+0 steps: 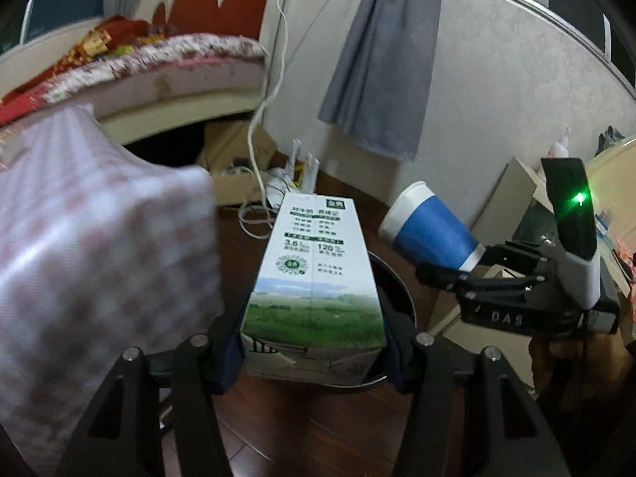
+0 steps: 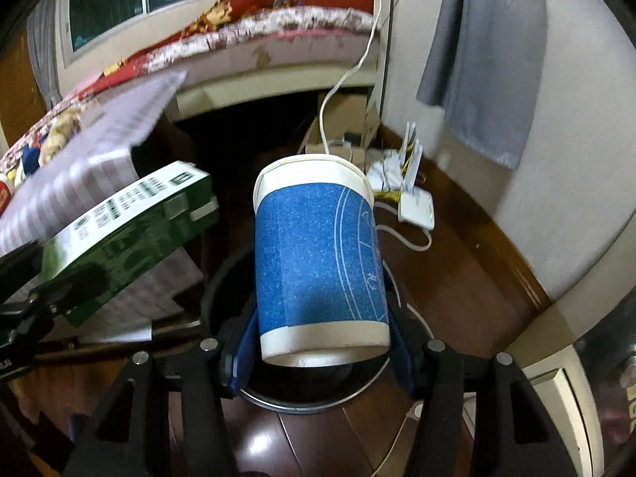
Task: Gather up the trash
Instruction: 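Carry the carton and blue cup over the black bin and release both, then move both tools back over the tablecloth toward the remaining items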
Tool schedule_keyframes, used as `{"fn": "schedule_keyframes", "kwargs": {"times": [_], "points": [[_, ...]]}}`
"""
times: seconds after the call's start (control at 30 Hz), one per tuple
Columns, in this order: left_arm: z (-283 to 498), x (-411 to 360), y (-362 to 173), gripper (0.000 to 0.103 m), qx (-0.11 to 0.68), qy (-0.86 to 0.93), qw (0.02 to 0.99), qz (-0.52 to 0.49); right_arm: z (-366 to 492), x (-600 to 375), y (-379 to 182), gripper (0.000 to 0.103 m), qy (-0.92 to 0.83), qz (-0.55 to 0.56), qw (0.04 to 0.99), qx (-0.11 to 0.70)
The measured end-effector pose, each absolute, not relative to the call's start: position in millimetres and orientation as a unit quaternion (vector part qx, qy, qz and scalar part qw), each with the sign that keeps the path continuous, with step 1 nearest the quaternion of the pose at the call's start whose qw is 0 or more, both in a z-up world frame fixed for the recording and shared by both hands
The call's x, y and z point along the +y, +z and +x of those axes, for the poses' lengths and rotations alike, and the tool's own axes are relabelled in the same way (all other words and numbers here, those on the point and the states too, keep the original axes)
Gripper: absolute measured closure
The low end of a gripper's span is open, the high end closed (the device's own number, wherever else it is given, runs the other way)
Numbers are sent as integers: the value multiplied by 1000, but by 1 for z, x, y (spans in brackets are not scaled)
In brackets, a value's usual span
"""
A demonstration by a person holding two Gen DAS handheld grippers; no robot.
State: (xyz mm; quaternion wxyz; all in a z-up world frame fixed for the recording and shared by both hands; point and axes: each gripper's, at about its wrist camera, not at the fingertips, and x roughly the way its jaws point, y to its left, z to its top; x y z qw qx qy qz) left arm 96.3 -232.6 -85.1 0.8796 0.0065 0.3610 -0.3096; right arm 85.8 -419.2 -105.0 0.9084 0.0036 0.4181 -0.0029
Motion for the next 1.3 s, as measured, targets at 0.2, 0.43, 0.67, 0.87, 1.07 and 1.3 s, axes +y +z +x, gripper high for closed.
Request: {"fn": "schedule_keyframes", "kwargs": {"times": [0.2, 0.43, 0.67, 0.87, 1.07, 1.3], "points": [[112, -243, -96, 0, 384, -310, 870, -11, 105, -435, -134, 21, -16, 6, 898, 440], [107, -225, -77, 1, 355, -247, 902, 10, 103, -443, -133, 1, -49, 15, 898, 436], [107, -202, -71, 1, 341, -196, 919, 12, 93, -431, -114, 1, -69, 1, 908, 414], [104, -175, -60, 1, 326, -167, 930, 3, 96, -407, -96, 1, -62, -17, 916, 395], [111, -143, -49, 1, 312, -133, 941, -9, 96, -372, -75, 1, -47, -31, 927, 370], [100, -96, -34, 1, 292, -85, 953, -22, 101, -319, -50, 1, -12, -48, 940, 338]]}}
